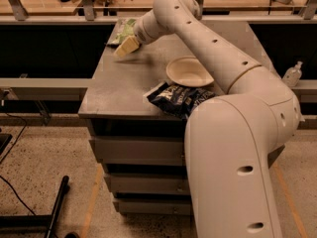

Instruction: Place green jalapeno chip bag into paper bowl

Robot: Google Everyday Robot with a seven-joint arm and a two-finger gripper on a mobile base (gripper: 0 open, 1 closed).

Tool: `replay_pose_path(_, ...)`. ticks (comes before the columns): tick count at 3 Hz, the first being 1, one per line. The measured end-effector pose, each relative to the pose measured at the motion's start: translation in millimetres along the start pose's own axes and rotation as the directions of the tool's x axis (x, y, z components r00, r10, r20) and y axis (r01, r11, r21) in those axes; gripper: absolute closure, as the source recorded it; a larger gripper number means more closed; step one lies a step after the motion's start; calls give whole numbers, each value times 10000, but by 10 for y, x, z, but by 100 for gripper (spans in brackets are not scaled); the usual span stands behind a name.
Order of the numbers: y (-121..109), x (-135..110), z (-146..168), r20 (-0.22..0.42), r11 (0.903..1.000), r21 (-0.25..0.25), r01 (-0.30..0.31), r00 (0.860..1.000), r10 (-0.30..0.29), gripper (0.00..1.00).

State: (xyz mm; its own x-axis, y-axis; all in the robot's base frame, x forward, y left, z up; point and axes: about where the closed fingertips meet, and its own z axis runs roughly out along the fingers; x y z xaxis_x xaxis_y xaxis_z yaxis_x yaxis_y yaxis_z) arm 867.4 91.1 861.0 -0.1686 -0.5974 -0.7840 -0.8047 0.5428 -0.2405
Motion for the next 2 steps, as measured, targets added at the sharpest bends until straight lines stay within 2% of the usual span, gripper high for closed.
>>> replay_pose_path(2, -44, 64, -16, -62, 9997, 212, -149, 9999, 151, 48)
